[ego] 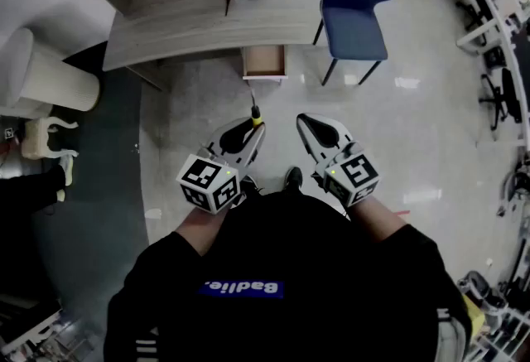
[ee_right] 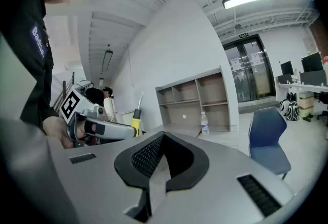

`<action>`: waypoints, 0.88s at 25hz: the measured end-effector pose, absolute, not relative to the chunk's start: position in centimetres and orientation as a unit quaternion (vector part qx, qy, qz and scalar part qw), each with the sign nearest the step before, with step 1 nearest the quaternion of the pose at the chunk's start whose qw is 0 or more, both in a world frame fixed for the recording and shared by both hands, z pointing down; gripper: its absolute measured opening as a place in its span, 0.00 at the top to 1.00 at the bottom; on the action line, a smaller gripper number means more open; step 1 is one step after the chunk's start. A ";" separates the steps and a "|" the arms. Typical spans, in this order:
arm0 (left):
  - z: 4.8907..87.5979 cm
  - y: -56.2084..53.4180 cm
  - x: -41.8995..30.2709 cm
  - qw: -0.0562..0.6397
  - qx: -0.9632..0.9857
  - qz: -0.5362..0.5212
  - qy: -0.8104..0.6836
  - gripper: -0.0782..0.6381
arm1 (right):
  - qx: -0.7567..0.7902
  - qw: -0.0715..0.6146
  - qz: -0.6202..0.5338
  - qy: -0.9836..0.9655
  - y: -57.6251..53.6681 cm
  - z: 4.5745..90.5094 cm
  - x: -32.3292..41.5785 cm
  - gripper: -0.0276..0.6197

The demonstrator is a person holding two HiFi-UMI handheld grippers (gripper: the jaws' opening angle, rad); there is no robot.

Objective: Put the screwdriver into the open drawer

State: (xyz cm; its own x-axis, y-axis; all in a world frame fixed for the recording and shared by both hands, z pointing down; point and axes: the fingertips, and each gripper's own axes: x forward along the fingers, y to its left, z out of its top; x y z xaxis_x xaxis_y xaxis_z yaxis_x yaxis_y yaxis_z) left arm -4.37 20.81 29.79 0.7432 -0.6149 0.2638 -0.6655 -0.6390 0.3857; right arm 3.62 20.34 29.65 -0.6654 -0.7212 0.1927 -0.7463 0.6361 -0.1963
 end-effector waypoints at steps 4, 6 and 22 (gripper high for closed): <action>29.9 20.7 -4.4 0.233 0.903 0.053 -0.356 0.79 | 0.407 0.045 0.133 -0.903 20.2 29.6 3.5 0.91; 30.1 20.7 -4.4 0.232 0.903 0.054 -0.358 0.79 | 0.407 0.047 0.129 -0.903 20.2 29.7 3.6 0.91; 31.5 18.9 -2.8 0.241 0.895 0.068 -0.370 0.79 | 0.399 0.043 0.137 -0.905 18.7 29.9 5.2 0.91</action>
